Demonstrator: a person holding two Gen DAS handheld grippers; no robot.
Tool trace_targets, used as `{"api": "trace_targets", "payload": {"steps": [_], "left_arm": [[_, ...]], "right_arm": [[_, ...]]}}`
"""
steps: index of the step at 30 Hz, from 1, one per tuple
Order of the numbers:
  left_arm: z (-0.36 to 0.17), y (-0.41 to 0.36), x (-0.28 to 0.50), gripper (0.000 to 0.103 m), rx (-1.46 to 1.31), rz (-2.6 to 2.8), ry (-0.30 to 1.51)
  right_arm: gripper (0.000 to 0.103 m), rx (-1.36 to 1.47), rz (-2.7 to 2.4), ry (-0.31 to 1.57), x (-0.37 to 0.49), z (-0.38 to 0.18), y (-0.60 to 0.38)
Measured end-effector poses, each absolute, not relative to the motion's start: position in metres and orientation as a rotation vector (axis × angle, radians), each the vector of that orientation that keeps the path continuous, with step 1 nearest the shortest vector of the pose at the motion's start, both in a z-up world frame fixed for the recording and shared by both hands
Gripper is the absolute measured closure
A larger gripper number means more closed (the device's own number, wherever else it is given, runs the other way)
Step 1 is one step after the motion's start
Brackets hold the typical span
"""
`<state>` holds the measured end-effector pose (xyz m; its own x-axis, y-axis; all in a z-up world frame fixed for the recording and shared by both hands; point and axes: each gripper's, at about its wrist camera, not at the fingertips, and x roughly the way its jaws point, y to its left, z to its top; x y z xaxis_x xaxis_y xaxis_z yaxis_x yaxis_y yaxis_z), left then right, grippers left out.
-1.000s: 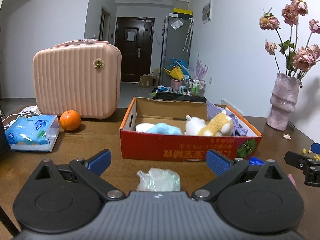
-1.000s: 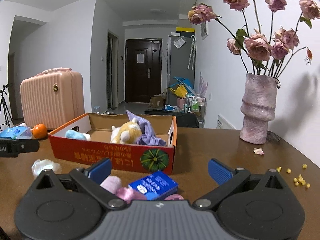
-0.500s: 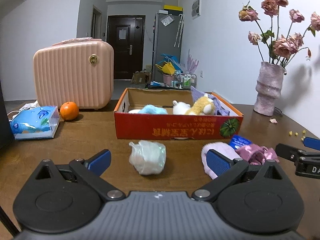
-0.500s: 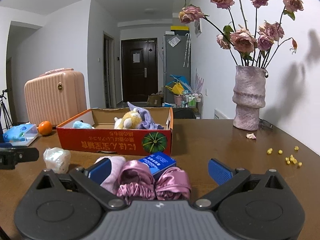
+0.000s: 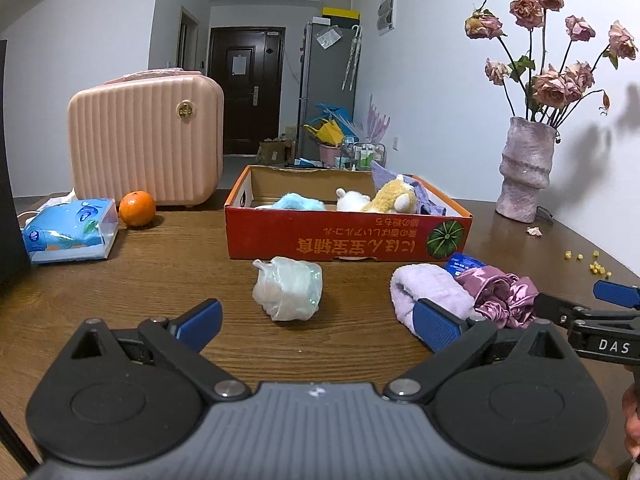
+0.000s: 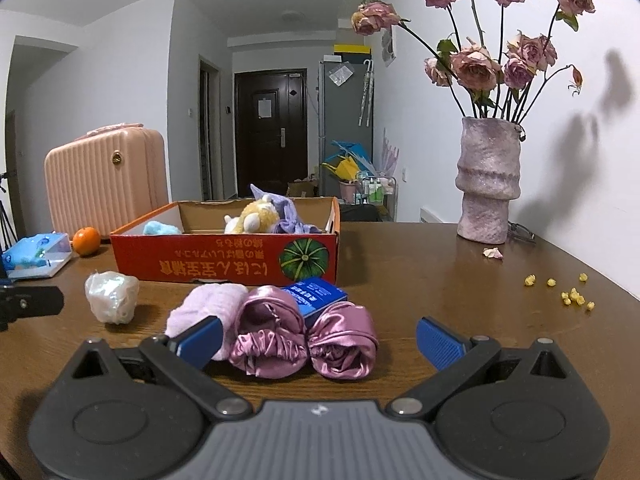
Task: Organize soft objects
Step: 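Lower the right gripper onto the pink satin scrunchies and close it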
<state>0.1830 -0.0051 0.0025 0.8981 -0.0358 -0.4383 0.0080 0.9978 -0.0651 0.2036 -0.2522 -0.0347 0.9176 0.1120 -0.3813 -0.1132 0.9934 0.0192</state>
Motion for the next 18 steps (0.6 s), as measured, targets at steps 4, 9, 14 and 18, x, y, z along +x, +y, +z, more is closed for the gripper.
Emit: {"api": "trace_targets", "payload": {"steps": [4,9,14,18], "left_arm": [[0.002,-0.004,0.185,0.0,-0.067,-0.02,0.461],[-0.001,-0.002,0.189,0.0,-0.077,-0.013,0.481],[-0.001,0.001,0.19,0.0,-0.086,-0.01,0.481],[-0.002,0.001,0.19,0.0,-0.087,-0.007,0.483]], "right_arm": [[0.0,-0.002,0.11,0.403,0.207,-0.036,-0.252],[0.0,0.007,0.104,0.424,0.216,-0.039,-0.255],[0.0,0.013,0.098,0.456,0.236,-0.044,-0.255],[0.0,0.015,0.074,0.513,0.259,-0.051,-0.254]]}}
